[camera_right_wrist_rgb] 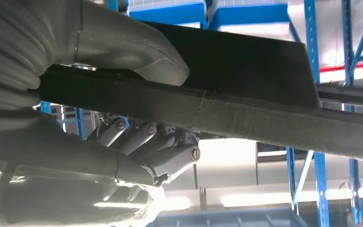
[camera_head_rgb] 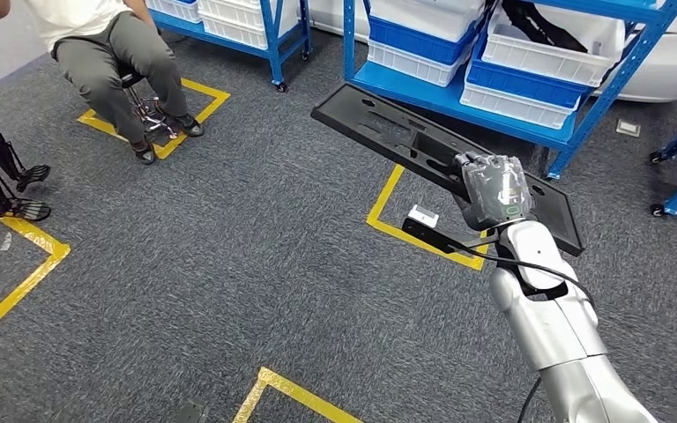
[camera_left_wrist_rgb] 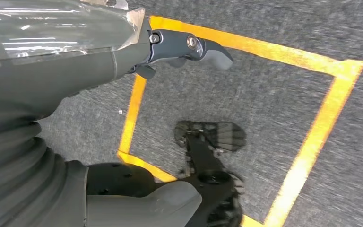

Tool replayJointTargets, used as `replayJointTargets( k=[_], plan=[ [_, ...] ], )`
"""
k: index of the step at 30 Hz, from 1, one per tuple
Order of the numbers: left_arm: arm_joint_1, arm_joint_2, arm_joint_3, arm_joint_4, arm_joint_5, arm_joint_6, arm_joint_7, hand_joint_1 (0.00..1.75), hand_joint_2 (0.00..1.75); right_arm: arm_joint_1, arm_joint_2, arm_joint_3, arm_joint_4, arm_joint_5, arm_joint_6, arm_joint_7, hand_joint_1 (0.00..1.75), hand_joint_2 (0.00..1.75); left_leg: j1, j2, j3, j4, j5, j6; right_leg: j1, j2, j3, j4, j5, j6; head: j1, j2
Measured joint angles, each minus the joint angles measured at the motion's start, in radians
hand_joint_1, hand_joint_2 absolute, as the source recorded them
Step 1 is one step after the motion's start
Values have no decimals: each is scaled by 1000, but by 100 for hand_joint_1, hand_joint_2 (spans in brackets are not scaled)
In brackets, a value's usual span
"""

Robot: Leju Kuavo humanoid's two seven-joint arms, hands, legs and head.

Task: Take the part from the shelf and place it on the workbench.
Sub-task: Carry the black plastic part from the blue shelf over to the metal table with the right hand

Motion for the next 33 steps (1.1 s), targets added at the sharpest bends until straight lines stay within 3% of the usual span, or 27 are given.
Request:
replayJointTargets(
  k=[1,3,5,7,8,9,10,12,14,16,18,19,21,23,24,25,27,28,30,31,33],
  plan=[
    [2,2,-4,0,-3,-2,1,0,175,3,2,4,-3,2,0,3,175,175,2,-4,-5,1,1,-5,-1,-10,-3,2,2,-6,-1,0],
    [2,5,-11,0,-8,-6,1,0,175,7,6,10,-11,4,2,9,175,175,4,21,-22,32,-18,-15,-3,-25,-3,1,4,-18,-4,0],
    [-1,6,-15,0,-11,-9,2,0,175,7,8,15,-21,6,6,13,175,175,4,63,-67,128,-70,-23,0,-40,-2,1,4,-31,-8,0],
    [-4,6,-19,0,-12,-9,3,0,175,9,10,20,-24,7,10,14,175,175,6,80,-130,252,-117,-27,7,-58,-2,1,2,-38,-9,0],
    [-4,7,-22,0,-13,-8,4,0,175,10,11,22,-25,8,10,15,175,175,7,83,-144,277,-118,-26,9,-67,-2,1,2,-39,-9,0],
    [-3,7,-24,0,-13,-7,4,0,175,12,12,24,-26,9,11,15,175,175,6,85,-144,273,-104,-23,12,-77,-1,1,1,-40,-10,0],
    [-3,8,-26,0,-14,-5,5,0,175,12,14,26,-28,9,11,16,175,175,5,91,-120,224,-73,-17,14,-85,0,1,0,-40,-9,0],
    [-5,11,-29,0,-18,-1,5,0,175,12,16,29,-35,11,11,18,175,175,-4,125,-49,89,-17,-2,20,-100,2,1,-2,-40,-9,0],
    [-7,12,-31,0,-21,0,6,0,175,14,18,32,-44,14,12,22,175,175,-15,147,-16,20,-2,8,28,-115,2,1,-4,-38,-9,0],
    [-6,13,-32,0,-23,1,9,0,175,17,20,35,-51,17,15,25,175,175,-19,133,-17,10,0,13,32,-133,5,-3,-5,-33,-8,0],
    [-3,12,-32,0,-23,2,12,0,175,20,21,39,-58,18,17,26,175,175,-14,116,-9,-4,11,23,32,-124,-1,14,-20,-28,-8,0],
    [-4,12,-32,0,-23,2,13,0,175,20,20,41,-61,19,18,27,175,175,-11,107,-6,-11,17,29,31,-106,-15,49,-40,-29,-8,0],
    [-6,12,-32,0,-23,2,13,0,175,25,17,44,-64,18,19,27,175,175,-8,87,-4,-16,22,34,28,-67,-73,177,-97,-35,-6,0],
    [-5,11,-32,0,-24,2,14,0,175,34,14,46,-65,18,20,27,175,175,-7,63,-4,-16,23,34,26,-53,-122,279,-127,-32,-5,0],
    [-3,11,-32,0,-24,2,14,0,175,38,13,47,-65,18,21,27,175,175,-7,51,-4,-15,23,34,26,-51,-122,276,-119,-26,-5,0],
    [-2,10,-32,0,-24,2,14,0,175,39,13,48,-65,18,21,27,175,175,-6,39,-4,-14,24,33,25,-48,-103,233,-96,-18,-5,0],
    [-3,9,-32,0,-24,2,14,0,175,39,12,49,-66,18,21,27,175,175,-6,17,-5,-8,23,27,19,-21,-38,90,-36,-3,-5,0],
    [-3,9,-32,0,-24,2,14,0,175,38,12,49,-67,18,21,27,175,175,-7,8,-9,-4,22,22,16,-8,-13,36,-16,-3,-6,0],
    [-2,9,-32,0,-24,2,13,0,175,37,14,50,-67,18,21,27,175,175,-7,-7,-17,1,22,9,18,1,4,-4,-1,-12,-7,0],
    [0,9,-32,0,-24,2,12,0,175,36,15,51,-67,18,22,27,175,175,-5,-14,-21,0,25,4,17,-8,5,-5,2,-19,-7,0],
    [2,10,-32,0,-24,2,9,0,175,32,19,52,-69,19,24,27,175,175,-2,0,-30,12,17,-7,12,-24,9,-14,9,-34,-9,0]
  ],
)
